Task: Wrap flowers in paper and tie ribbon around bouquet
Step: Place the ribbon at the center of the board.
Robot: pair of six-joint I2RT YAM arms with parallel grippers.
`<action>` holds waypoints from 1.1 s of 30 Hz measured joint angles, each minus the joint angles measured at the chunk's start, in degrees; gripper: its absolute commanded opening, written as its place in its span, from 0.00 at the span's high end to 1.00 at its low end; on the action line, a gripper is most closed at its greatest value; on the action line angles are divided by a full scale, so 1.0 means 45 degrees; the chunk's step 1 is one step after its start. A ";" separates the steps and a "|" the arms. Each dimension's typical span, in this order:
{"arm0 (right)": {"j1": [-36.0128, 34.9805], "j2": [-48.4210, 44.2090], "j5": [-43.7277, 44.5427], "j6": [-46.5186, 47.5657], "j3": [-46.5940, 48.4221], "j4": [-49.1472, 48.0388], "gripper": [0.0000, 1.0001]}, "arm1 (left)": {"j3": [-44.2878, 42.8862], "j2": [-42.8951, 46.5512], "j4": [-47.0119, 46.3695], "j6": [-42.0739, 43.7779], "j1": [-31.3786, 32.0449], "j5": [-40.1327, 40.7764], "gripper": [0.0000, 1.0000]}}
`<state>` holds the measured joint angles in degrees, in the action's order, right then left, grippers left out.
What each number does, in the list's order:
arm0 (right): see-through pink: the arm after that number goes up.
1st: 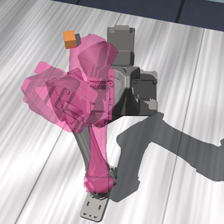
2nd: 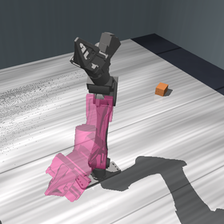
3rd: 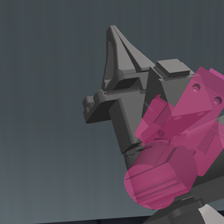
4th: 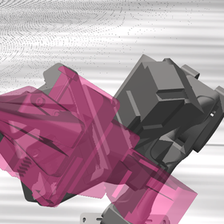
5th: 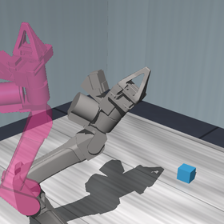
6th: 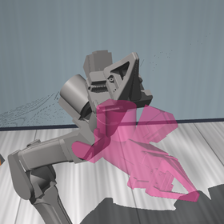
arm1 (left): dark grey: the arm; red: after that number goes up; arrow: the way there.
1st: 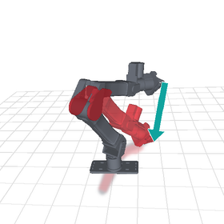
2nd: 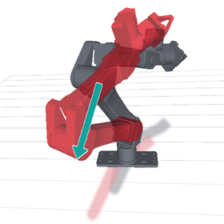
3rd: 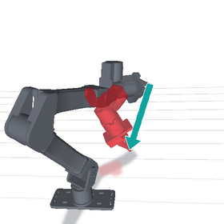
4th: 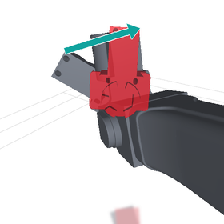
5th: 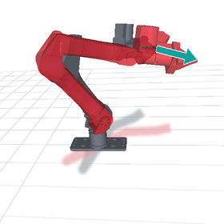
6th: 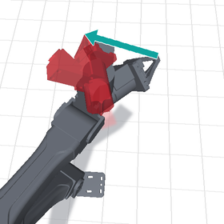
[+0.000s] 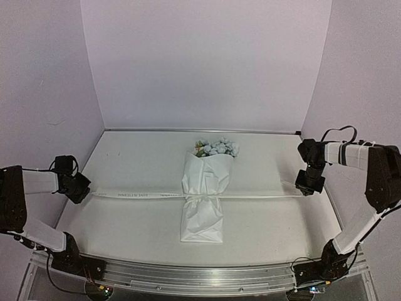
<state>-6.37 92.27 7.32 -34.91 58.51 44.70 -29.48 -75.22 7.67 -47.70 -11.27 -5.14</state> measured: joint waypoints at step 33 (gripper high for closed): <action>-0.3019 -0.3547 -0.1065 -0.0501 -0.1507 0.0580 0.29 | 0.0476 0.1335 -0.2562 -0.7612 0.9679 -0.0094 0.27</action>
<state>-19.96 76.30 2.53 -37.17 51.73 47.31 -27.34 -69.22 -3.86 -81.95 32.28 -5.56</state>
